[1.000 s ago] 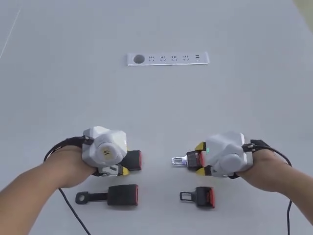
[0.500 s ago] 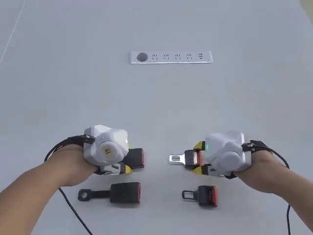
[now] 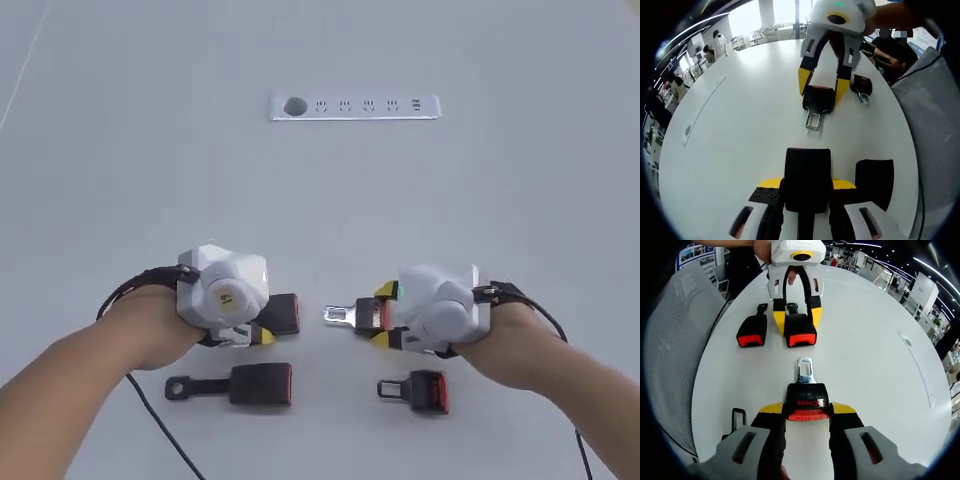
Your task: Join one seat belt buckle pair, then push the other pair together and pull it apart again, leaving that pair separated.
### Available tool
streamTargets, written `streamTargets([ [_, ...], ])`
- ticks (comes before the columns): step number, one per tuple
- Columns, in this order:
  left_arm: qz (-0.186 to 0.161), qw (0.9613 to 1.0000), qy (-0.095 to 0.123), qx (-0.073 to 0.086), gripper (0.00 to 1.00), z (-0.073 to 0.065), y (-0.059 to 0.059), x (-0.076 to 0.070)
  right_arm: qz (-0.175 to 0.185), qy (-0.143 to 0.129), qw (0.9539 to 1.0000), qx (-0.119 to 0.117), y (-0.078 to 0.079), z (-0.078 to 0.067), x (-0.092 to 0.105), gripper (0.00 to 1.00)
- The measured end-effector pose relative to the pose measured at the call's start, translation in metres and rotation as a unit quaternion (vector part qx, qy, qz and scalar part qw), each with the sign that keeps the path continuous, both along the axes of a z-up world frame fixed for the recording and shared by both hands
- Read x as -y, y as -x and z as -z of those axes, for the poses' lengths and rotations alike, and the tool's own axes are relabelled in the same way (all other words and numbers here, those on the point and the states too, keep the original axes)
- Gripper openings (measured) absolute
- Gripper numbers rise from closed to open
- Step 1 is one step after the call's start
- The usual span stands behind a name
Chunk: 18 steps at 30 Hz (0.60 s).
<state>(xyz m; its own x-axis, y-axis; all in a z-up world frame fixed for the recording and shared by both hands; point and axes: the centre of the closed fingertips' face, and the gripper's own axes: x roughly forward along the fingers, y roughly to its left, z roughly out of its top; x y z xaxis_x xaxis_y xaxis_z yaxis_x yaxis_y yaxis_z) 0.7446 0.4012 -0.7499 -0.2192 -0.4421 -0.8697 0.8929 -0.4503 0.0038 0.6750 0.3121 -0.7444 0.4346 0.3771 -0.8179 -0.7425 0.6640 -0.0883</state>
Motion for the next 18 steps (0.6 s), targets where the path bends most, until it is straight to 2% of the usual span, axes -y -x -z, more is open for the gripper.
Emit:
streamTargets([
  [8, -0.004, 1.0, -0.001, 0.002, 0.35, -0.001, 0.001, 0.0, -0.003, 0.004, 0.9999, 0.013, -0.013, 0.001, -0.016, 0.31],
  [18, -0.007, 1.0, -0.004, 0.002, 0.35, -0.001, 0.0, 0.0, -0.01, 0.008, 0.9997, 0.02, -0.022, 0.001, -0.022, 0.31],
])
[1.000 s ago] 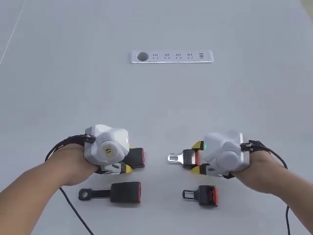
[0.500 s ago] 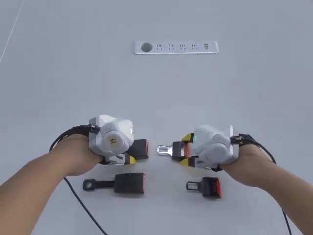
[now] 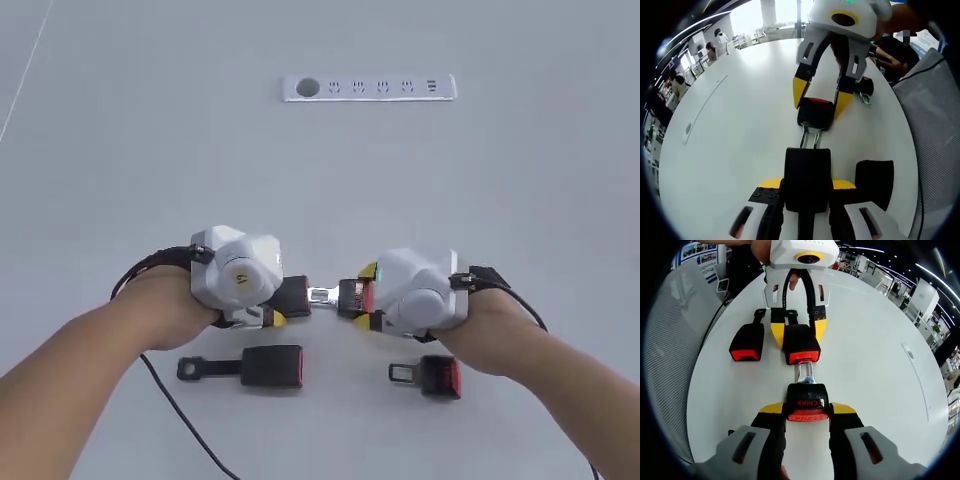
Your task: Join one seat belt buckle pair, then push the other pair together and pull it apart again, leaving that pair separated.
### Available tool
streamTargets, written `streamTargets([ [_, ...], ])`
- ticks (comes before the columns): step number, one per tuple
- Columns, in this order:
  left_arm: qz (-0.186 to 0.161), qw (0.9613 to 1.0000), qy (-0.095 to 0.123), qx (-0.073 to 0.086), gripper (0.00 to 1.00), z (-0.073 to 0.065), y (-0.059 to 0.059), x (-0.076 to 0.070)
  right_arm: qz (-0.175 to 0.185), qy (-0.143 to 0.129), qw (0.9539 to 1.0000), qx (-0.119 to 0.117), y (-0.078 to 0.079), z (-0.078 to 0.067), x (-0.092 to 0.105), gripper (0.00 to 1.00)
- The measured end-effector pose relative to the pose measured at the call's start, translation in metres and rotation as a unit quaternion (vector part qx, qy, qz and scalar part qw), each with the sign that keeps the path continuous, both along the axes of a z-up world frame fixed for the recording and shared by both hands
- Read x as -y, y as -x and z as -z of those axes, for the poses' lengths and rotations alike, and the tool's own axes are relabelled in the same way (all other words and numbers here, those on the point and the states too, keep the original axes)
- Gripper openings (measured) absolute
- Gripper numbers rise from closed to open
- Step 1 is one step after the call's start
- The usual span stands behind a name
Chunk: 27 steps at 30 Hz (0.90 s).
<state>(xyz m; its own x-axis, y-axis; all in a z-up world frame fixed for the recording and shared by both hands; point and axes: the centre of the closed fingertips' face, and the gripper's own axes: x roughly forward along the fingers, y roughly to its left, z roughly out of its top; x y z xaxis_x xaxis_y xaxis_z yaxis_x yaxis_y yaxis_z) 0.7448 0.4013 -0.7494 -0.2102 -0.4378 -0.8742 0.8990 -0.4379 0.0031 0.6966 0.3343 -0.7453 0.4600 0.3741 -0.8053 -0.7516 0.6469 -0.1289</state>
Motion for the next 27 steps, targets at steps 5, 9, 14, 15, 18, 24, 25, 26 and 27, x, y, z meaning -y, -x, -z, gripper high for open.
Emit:
streamTargets([
  [5, -0.001, 1.0, -0.001, -0.002, 0.35, 0.0, 0.0, 0.0, -0.007, -0.005, 1.0, 0.004, -0.001, -0.001, -0.004, 0.31],
  [9, 0.0, 1.0, -0.001, -0.001, 0.35, 0.0, 0.0, 0.0, -0.012, -0.004, 0.9999, 0.008, -0.004, -0.001, -0.008, 0.31],
  [14, 0.003, 1.0, 0.003, -0.003, 0.35, 0.0, 0.0, 0.0, -0.011, -0.009, 0.9999, 0.01, -0.007, -0.001, -0.011, 0.31],
  [15, 0.003, 1.0, 0.003, -0.003, 0.35, 0.0, 0.0, 0.0, -0.012, -0.007, 0.9999, 0.008, -0.008, 0.0, -0.013, 0.31],
  [18, 0.004, 1.0, 0.007, -0.004, 0.35, 0.0, 0.0, 0.0, -0.014, -0.005, 0.9999, 0.007, -0.009, 0.0, -0.012, 0.31],
  [24, 0.008, 0.9999, 0.007, -0.003, 0.34, 0.0, 0.001, 0.0, -0.015, 0.002, 0.9999, 0.004, -0.01, -0.001, -0.013, 0.3],
  [25, 0.011, 0.9999, 0.007, -0.003, 0.34, 0.0, 0.001, 0.0, -0.017, 0.003, 0.9998, 0.002, -0.01, -0.001, -0.014, 0.3],
  [26, 0.012, 0.9999, 0.008, -0.003, 0.34, 0.0, 0.001, 0.0, -0.019, 0.005, 0.9998, 0.001, -0.01, -0.001, -0.014, 0.3],
  [27, 0.014, 0.9999, 0.008, -0.004, 0.34, -0.001, 0.001, 0.0, -0.022, 0.006, 0.9997, 0.0, -0.011, -0.001, -0.015, 0.29],
])
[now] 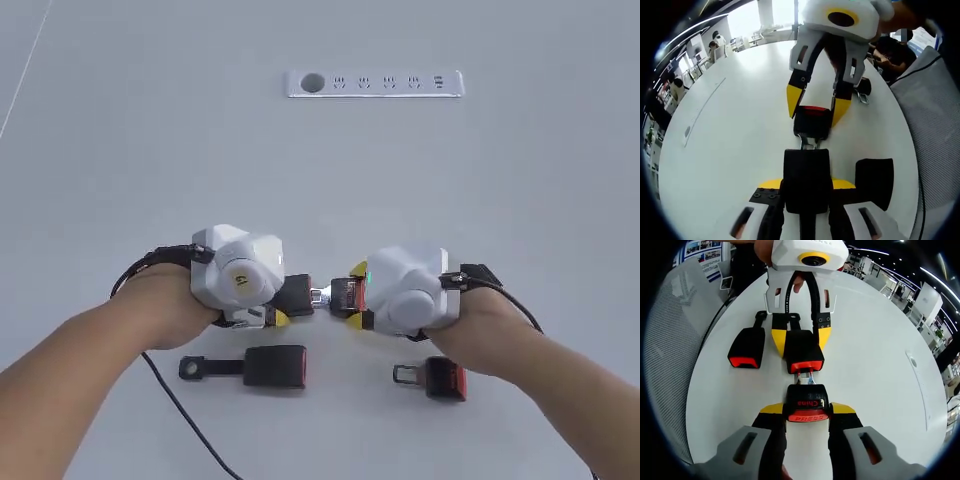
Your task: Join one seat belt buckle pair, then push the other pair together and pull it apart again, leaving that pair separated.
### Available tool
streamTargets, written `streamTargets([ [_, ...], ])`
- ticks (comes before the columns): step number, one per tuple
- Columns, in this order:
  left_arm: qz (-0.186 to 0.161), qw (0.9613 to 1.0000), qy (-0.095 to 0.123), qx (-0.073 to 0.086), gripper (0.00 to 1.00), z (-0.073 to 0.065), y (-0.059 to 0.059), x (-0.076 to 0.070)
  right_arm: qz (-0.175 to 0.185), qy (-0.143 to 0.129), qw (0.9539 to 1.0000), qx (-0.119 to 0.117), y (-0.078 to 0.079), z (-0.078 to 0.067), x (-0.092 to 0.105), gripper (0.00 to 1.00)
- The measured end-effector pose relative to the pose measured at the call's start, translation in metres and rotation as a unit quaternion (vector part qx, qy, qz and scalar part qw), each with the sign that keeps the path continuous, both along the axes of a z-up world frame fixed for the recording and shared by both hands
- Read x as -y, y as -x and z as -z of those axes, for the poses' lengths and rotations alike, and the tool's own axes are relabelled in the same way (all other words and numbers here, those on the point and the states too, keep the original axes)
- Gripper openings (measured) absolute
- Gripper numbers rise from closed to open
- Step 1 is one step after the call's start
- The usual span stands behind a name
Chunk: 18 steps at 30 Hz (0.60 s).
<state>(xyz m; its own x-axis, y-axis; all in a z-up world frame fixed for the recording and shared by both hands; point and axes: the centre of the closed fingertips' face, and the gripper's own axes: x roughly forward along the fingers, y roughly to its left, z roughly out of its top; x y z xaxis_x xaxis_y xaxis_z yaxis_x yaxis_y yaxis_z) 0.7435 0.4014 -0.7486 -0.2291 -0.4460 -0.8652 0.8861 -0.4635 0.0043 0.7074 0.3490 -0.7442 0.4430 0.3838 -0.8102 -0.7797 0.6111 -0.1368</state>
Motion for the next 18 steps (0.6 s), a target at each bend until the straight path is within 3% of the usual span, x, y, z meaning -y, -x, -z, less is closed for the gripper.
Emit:
streamTargets([
  [8, 0.012, 0.9999, -0.004, 0.003, 0.34, 0.001, 0.001, 0.0, -0.017, 0.01, 0.9998, -0.007, -0.006, 0.0, -0.012, 0.29],
  [18, 0.011, 0.9999, -0.01, 0.007, 0.33, 0.001, 0.001, -0.001, -0.008, 0.017, 0.9997, -0.014, -0.009, 0.001, -0.011, 0.29],
])
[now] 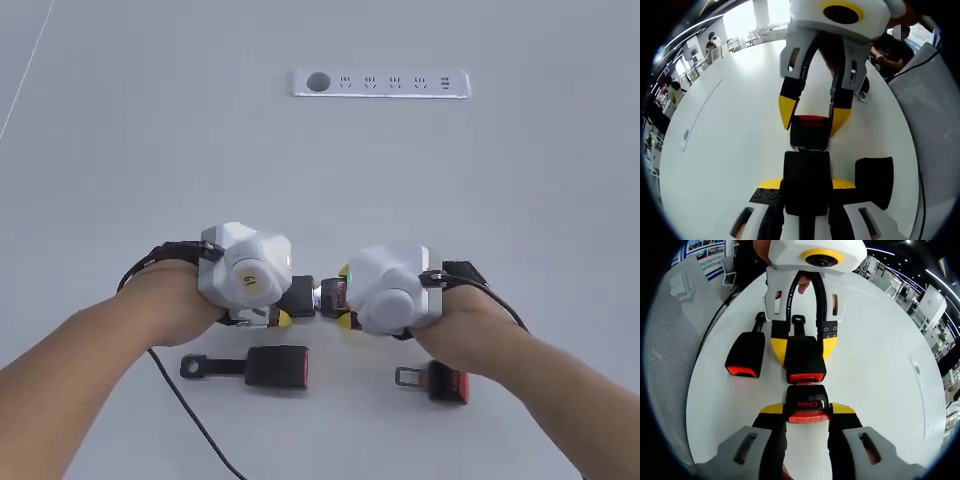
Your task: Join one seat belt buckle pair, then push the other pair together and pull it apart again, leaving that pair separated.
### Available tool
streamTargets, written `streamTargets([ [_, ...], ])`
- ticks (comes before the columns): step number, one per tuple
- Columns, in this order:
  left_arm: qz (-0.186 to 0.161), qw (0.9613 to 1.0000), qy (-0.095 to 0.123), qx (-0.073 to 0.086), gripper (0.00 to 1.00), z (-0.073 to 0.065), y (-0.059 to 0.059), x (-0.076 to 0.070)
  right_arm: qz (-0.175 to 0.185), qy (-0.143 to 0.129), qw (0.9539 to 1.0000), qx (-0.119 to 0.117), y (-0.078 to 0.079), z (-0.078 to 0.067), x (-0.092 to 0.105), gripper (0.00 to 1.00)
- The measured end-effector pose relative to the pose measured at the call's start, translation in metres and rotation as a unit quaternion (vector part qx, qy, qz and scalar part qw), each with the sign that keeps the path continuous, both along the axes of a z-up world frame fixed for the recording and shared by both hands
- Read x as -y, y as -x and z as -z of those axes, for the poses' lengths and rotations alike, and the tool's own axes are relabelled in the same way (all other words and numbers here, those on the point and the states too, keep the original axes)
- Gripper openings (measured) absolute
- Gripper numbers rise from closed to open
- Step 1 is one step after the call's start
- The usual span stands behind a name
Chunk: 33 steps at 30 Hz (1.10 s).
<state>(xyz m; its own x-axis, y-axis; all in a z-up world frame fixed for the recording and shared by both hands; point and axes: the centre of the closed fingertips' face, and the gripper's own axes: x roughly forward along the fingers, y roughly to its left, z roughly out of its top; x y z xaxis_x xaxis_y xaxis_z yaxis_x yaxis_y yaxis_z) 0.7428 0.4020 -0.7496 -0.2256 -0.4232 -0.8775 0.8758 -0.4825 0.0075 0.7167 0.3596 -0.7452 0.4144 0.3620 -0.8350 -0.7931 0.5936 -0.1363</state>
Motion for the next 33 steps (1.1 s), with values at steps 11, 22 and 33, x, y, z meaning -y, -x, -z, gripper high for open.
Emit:
streamTargets([
  [11, 0.001, 1.0, 0.002, -0.002, 0.34, -0.0005, -0.0006, 0.0005, 0.0, -0.004, 1.0, 0.003, -0.0012, 0.0003, -0.0026, 0.29],
  [22, -0.001, 0.9999, 0.013, -0.009, 0.34, -0.0001, -0.0019, 0.0005, 0.002, -0.006, 1.0, 0.003, -0.0014, -0.0002, -0.0036, 0.3],
  [33, -0.003, 0.9998, 0.017, -0.011, 0.34, -0.0005, -0.0016, -0.0005, -0.007, -0.003, 1.0, 0.002, -0.0003, -0.0013, -0.0031, 0.3],
])
